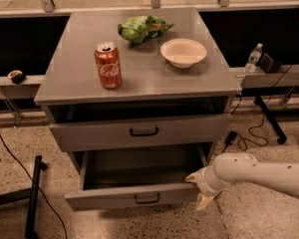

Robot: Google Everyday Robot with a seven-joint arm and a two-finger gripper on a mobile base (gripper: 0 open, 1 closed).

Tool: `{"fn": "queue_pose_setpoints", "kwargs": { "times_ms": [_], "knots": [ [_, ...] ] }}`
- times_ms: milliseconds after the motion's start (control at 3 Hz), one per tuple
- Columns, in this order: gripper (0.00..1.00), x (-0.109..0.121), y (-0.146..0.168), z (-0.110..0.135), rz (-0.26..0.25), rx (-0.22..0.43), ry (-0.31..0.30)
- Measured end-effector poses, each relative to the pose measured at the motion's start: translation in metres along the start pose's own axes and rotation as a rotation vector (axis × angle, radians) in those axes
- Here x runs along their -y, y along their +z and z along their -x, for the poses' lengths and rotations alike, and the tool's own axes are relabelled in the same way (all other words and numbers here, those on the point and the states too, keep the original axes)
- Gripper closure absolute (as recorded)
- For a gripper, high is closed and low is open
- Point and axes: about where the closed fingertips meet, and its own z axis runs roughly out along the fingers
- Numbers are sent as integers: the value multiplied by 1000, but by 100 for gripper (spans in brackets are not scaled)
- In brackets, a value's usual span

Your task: Open middle drawer

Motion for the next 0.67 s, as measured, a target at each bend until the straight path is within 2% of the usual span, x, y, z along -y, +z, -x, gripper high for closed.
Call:
{"fn": "queue_pose_setpoints", "kwargs": {
  "times_ms": [333, 667],
  "knots": [
    [7, -54, 1, 29, 2, 35, 17],
    [0, -68, 4, 32, 15, 42, 22]
  ]
}}
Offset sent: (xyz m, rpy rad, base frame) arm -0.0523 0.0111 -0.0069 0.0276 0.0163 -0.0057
